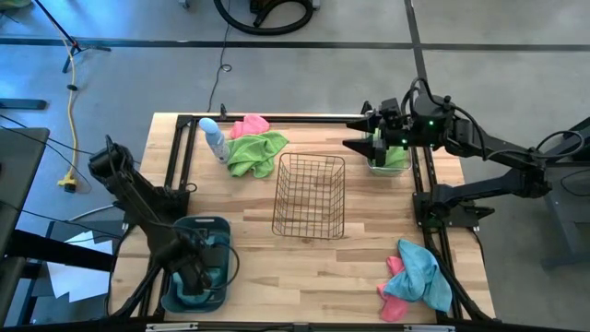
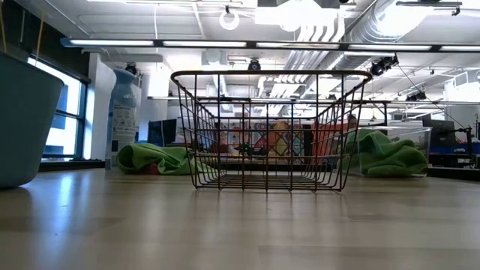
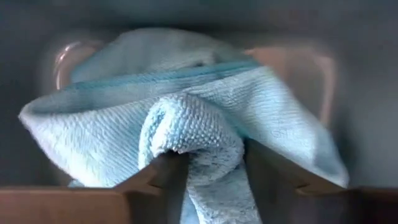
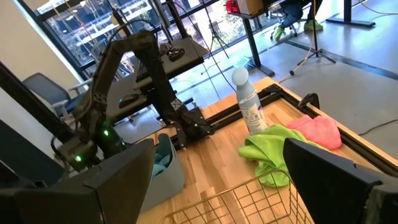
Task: Sort microfiber towel by color & place in baskets
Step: Put the top blue microfiber cloth into the blue bin, then put the blue microfiber cloth into the blue bin
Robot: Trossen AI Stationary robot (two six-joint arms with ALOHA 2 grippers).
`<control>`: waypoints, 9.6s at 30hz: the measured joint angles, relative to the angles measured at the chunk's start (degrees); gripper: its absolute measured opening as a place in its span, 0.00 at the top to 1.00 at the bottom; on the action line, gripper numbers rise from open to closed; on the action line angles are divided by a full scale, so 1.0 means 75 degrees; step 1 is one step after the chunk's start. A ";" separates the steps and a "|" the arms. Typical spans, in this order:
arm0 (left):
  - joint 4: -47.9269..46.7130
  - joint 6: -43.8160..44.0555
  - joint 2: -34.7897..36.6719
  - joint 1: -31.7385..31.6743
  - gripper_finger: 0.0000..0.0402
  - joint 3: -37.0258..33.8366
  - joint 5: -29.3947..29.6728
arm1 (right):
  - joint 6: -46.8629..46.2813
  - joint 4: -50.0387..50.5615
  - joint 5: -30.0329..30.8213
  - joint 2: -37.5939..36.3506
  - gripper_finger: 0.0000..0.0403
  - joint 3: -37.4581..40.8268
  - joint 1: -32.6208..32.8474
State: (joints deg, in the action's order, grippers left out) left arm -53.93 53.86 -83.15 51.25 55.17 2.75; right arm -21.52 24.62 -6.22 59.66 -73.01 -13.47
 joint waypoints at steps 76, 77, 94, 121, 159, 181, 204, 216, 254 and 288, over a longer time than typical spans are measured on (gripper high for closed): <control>0.8957 -0.3861 0.4195 -0.5742 0.42 -0.3208 0.2079 | -1.1737 0.4571 -0.1644 0.1080 0.12 0.3407 0.7191; 0.8949 -0.3861 0.4195 -0.5739 0.42 -0.3208 0.2077 | -1.1841 0.4512 -0.1743 0.1182 0.12 0.3407 0.7266; 0.8949 -0.3843 0.4195 -0.5739 0.42 -0.3208 0.2076 | -1.1528 0.3444 -0.2649 0.3020 0.12 0.3407 0.7708; 0.9029 -0.4007 0.4195 -0.5739 0.42 -0.3205 0.2309 | -0.8663 0.8781 -0.0473 0.3034 0.98 -0.1049 0.7697; 0.9234 -0.6536 0.4108 -0.5369 0.41 -0.1101 0.1518 | 0.0626 -0.0350 0.1391 0.2603 1.00 -0.1929 0.3517; 0.7853 -0.5388 0.1516 -0.5989 0.32 0.1533 -0.0910 | 0.1935 -0.1702 0.0469 0.2760 1.00 -0.1923 0.2894; 0.8748 -0.5446 0.0952 -0.6260 0.95 0.1563 -0.1298 | 0.1805 -0.1770 0.0277 0.2883 0.88 -0.1923 0.2848; 0.5131 -0.5673 0.3026 -0.6413 0.99 0.1551 -0.0168 | 0.1390 -0.0127 0.1207 0.1855 0.38 -0.1923 0.2868; 0.0672 0.0169 0.3342 0.0545 1.00 -0.0564 0.1583 | 0.0466 0.1792 0.3002 0.1746 0.34 -0.1891 0.2844; 0.2447 0.0319 0.1015 0.0067 1.00 -0.2299 0.1284 | 0.0466 0.2144 0.3235 0.1746 0.34 -0.1891 0.2844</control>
State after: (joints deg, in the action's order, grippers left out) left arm -35.57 56.25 -75.53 51.75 37.93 12.38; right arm -18.02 40.70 18.04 72.75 -87.20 7.86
